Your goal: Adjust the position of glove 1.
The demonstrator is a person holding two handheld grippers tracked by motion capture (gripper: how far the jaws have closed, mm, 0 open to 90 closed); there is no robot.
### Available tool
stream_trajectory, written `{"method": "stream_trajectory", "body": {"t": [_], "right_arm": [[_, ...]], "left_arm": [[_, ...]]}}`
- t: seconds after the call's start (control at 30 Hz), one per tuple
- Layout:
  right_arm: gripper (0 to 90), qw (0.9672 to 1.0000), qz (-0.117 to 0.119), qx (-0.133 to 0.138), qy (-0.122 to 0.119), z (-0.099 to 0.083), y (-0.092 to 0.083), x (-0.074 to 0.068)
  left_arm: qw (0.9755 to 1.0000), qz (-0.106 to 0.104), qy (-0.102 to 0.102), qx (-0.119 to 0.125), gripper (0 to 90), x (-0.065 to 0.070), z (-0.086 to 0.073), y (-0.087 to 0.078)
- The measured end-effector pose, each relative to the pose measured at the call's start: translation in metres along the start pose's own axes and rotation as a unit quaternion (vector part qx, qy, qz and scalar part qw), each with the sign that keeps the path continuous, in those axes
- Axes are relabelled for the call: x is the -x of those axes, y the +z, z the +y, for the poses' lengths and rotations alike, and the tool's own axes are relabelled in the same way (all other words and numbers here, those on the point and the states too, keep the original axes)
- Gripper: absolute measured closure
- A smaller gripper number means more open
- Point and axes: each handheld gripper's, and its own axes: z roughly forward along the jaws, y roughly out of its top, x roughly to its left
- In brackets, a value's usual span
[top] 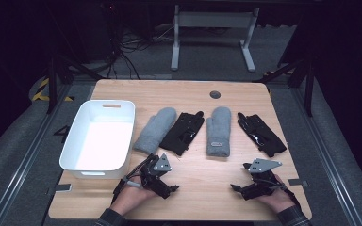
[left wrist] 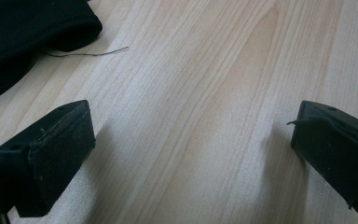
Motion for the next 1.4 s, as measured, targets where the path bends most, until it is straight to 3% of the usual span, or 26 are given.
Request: {"method": "stream_trajectory", "body": {"t": [0.2, 0.4, 0.57, 0.67, 0.7, 0.8, 0.93, 1.4], "right_arm": [[6.2, 1.0, 0.001, 0.001, 0.001, 0.0, 0.0, 0.0], [20.9, 0.9999, 0.005, -0.001, 0.014, 0.001, -0.006, 0.005], [38.9, 0.9998, 0.007, 0.009, 0.016, 0.01, -0.012, 0.01], [54.8, 0.9994, 0.011, 0.022, 0.023, 0.018, -0.015, 0.014], [54.8, 0.9994, 0.011, 0.022, 0.023, 0.018, -0.015, 0.014], [75.1, 0.9989, 0.02, 0.032, 0.027, 0.029, -0.017, 0.019], [88.0, 0.9988, 0.026, 0.032, 0.025, 0.037, -0.015, 0.021], [89.7, 0.9982, 0.037, 0.044, 0.017, 0.075, 0.008, 0.036]], "left_arm": [[1.0, 0.001, -0.003, 0.002, 0.0, -0.001, 0.001, 0.001], [1.0, -0.001, 0.0, 0.002, 0.0, -0.002, 0.001, 0.002], [1.0, -0.001, 0.001, 0.001, 0.0, -0.002, 0.002, 0.002], [1.0, 0.0, 0.0, 0.001, 0.0, -0.002, 0.002, 0.002], [1.0, 0.0, 0.0, 0.001, 0.0, -0.002, 0.002, 0.002], [1.0, 0.0, -0.001, 0.0, 0.1, -0.002, 0.002, 0.002], [1.0, -0.001, 0.0, 0.0, 0.0, -0.003, 0.002, 0.002], [1.0, 0.001, -0.002, 0.0, 0.1, -0.002, 0.002, 0.002]]}}
